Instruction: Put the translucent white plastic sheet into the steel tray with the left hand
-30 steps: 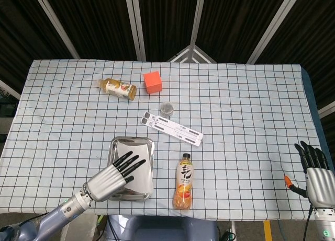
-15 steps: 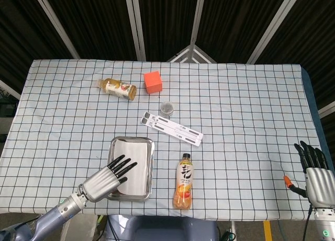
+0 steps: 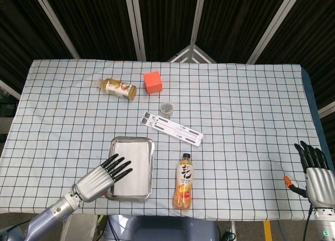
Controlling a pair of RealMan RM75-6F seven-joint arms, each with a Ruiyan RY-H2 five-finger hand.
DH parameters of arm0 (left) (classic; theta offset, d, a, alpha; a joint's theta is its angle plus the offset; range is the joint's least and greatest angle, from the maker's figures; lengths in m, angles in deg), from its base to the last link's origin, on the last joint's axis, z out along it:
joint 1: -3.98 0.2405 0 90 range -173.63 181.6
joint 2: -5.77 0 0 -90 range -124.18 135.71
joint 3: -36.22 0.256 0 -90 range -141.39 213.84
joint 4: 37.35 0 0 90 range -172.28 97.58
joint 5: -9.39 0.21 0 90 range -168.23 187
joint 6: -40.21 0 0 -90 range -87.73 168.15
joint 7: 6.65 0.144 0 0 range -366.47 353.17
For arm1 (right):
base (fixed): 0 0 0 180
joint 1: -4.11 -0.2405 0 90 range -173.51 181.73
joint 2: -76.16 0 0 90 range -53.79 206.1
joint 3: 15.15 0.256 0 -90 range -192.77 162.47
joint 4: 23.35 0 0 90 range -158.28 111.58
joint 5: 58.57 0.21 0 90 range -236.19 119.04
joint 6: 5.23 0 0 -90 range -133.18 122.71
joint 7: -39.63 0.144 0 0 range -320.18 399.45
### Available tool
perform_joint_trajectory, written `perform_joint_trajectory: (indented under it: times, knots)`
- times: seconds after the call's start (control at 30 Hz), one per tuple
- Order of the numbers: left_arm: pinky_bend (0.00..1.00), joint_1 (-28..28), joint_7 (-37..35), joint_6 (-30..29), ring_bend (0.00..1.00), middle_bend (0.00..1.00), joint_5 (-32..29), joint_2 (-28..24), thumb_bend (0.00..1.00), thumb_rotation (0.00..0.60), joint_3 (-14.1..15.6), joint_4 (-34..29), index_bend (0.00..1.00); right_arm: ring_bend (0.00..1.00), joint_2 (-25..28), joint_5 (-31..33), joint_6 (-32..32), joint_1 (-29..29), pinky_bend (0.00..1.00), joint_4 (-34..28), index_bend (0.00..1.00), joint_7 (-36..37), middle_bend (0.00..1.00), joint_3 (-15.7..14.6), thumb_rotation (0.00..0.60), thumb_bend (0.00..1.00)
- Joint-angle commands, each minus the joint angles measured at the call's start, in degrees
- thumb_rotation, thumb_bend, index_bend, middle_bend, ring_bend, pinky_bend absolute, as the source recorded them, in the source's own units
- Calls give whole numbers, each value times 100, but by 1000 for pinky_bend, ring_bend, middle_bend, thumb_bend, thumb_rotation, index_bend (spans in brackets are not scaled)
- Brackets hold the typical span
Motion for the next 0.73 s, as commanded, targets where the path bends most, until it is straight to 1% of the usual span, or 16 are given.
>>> perform_joint_trajectory:
  times: [0.03,0.1,0.23,0.27,0.3,0.33,0.4,0.57,0.6,0.73]
  knots:
    - [0,60,7,44,0,0,-194,-112,136,600,-19,-140,0,0,0,-4,-4,3,0,-4,0,-7,0,-3,600,325]
    - [0,114,70,-3,0,0,-270,-166,136,600,-39,-196,0,0,1,0,-3,5,0,-7,0,-6,0,-5,600,325]
    - [0,398,236,-363,0,0,-526,-266,136,600,-121,-316,0,0,3,5,2,7,0,-1,0,-5,0,-7,600,325]
    - [0,530,290,-541,0,0,-631,-314,133,600,-151,-353,0,0,3,3,5,5,0,4,0,-5,0,-9,600,325]
    - [0,803,323,-929,0,0,-889,-439,126,600,-225,-391,0,0,-1,-5,7,2,0,17,0,-16,0,-11,600,325]
    - [0,973,340,-1166,0,0,-995,-506,115,600,-240,-437,0,0,-5,-15,6,-1,0,24,0,-26,0,-12,600,325]
    - [0,1227,351,-1519,0,0,-1160,-594,92,600,-286,-497,0,0,-15,-40,-6,-6,0,33,0,-53,0,-14,600,325]
    - [0,1642,222,-2159,0,0,-1294,-694,55,600,-380,-487,0,0,-34,-60,-8,-14,0,42,0,-77,0,-16,600,325]
    - [0,1803,180,-2385,0,0,-1355,-719,49,600,-397,-436,0,0,-35,-61,4,-21,0,45,0,-88,0,-19,600,325]
    - [0,2092,-9,-2728,0,0,-1434,-735,46,600,-418,-353,0,0,-37,-69,5,-28,0,47,0,-98,0,-18,600,325]
